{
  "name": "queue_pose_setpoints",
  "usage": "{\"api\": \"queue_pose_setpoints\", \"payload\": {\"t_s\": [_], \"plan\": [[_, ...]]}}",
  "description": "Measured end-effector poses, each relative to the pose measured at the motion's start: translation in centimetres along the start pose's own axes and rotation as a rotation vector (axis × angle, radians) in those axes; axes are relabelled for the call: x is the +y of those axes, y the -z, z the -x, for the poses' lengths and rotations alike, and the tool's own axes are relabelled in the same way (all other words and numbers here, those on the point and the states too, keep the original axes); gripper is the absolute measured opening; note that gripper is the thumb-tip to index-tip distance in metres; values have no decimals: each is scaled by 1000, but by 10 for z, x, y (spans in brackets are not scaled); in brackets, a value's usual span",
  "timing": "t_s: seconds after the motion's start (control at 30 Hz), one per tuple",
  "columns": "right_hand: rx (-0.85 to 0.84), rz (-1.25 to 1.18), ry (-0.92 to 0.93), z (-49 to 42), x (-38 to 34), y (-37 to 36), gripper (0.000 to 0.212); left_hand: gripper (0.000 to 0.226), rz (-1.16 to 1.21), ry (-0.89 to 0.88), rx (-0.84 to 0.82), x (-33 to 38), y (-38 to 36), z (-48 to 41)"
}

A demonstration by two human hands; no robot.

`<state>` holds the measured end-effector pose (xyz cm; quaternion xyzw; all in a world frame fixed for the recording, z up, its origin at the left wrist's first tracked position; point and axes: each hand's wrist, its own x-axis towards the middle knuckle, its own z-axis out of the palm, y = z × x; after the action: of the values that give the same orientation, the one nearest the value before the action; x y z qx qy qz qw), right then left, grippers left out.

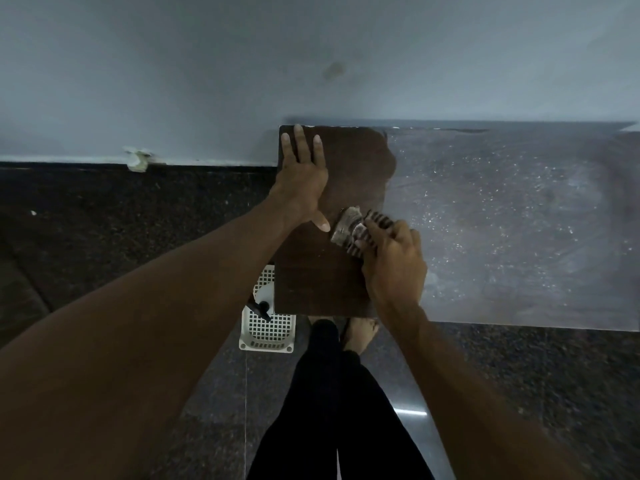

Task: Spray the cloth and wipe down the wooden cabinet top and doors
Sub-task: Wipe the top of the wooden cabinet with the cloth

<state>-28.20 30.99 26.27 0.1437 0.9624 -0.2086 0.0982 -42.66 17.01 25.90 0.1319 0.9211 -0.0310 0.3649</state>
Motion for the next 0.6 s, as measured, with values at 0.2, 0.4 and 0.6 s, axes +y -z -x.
{"api": "queue_pose_setpoints", "payload": {"t_s": [0.2,0.4,0.6], "plan": [[-129,-58,168,103,5,-30,52,157,-29,-7,-11,1,3,2],[-139,-36,241,96,8,-33,49,156,-16,-9,-8,-1,1,3],[12,-97,91,-13,-15,-3,28,155,-48,-36,-7,-3,3,4]]}}
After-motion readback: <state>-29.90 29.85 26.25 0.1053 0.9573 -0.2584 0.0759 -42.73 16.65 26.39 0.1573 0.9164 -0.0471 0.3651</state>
